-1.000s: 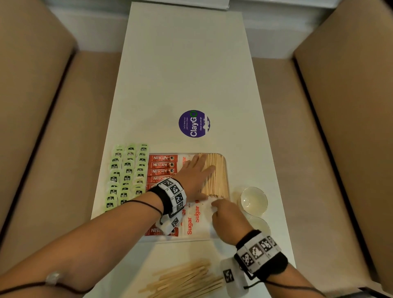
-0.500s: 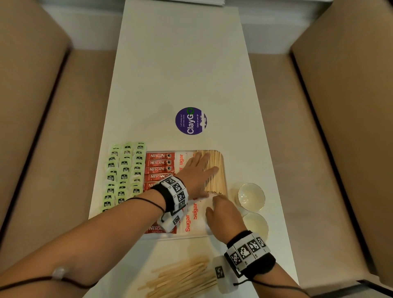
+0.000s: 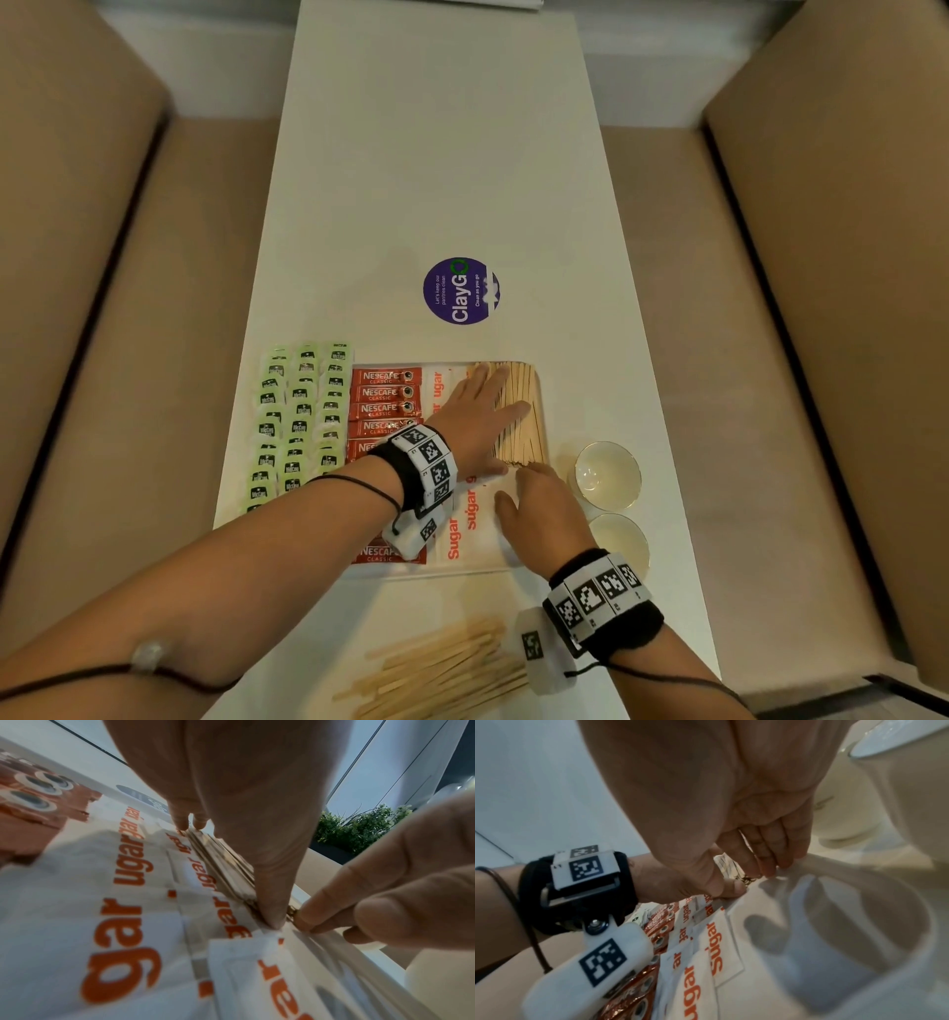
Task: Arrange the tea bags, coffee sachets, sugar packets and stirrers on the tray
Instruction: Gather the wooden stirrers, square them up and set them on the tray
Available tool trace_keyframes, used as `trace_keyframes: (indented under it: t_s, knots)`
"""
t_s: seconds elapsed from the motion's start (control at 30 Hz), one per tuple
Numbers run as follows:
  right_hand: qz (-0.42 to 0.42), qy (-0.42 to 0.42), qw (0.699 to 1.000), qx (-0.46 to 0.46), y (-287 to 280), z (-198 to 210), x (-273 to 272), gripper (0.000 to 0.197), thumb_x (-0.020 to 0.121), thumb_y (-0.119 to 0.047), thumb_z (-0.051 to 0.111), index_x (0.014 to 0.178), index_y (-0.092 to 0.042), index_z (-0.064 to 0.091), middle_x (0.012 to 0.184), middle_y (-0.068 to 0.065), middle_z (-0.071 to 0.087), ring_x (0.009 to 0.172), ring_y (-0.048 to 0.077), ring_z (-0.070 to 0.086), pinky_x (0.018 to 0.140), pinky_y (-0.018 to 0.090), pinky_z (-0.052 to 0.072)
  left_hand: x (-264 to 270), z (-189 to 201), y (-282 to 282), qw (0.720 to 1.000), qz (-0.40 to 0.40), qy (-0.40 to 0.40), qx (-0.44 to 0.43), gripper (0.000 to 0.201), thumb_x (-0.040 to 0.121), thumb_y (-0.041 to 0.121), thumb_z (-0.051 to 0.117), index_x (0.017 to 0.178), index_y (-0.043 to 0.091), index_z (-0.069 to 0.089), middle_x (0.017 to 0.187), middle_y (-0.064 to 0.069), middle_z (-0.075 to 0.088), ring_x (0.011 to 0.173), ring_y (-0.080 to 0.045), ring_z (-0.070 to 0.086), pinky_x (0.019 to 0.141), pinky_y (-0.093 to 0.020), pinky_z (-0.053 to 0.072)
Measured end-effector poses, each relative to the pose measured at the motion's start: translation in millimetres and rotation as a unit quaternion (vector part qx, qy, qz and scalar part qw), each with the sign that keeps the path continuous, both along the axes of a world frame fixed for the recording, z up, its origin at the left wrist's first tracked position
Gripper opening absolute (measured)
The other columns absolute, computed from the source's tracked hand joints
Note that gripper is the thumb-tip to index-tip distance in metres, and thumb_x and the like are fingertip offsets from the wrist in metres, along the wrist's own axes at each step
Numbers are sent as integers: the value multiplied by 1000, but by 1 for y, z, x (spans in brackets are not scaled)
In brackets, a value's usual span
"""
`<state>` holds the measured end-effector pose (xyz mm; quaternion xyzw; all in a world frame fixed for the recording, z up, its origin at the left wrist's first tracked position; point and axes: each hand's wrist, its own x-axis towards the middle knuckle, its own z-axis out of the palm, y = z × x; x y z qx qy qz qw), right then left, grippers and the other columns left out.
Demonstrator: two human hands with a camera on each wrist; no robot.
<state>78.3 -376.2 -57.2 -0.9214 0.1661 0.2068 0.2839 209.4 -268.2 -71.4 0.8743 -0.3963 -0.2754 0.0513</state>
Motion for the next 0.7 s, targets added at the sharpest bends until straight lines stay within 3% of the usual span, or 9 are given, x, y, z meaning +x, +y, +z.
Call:
trace_keyframes:
  t_s: [0.2, 0.37, 0.53, 0.7]
  knots:
    - [48, 14, 998, -31, -2, 2, 0, 23, 101, -32, 50, 87, -14, 55, 98, 2, 54, 82, 17, 49, 72, 29, 38, 0, -3, 2, 1000, 3, 2, -8, 90, 85, 50, 73, 156, 33, 19, 166, -12, -16, 152, -37, -16, 122, -53, 7]
    - [46, 2, 999, -17, -5, 4, 9, 20, 100, -24, 50, 100, -10, 64, 103, 4, 62, 84, 15, 51, 74, 26, 41, 0, -3, 2, 1000, 0, 0, -11, 90, 85, 50, 73, 156, 33, 20, 167, -13, -14, 153, -38, -15, 122, -54, 8]
    - [45, 27, 998, -32, -11, 8, 6, 23, 100, -28, 51, 82, -14, 56, 92, 5, 60, 82, 23, 58, 70, 31, 44, 2, -3, 2, 1000, -6, 9, -6, 90, 87, 48, 72, 157, 32, 18, 167, -13, -14, 152, -38, -15, 124, -53, 6]
    - [31, 29, 999, -21, -12, 10, 9, 21, 100, -28, 52, 83, -17, 53, 90, 0, 53, 83, 21, 55, 71, 30, 40, 2, -4, 3, 1000, -1, 16, -14, 91, 86, 48, 74, 157, 33, 19, 167, -12, -13, 152, -38, -15, 125, -54, 7]
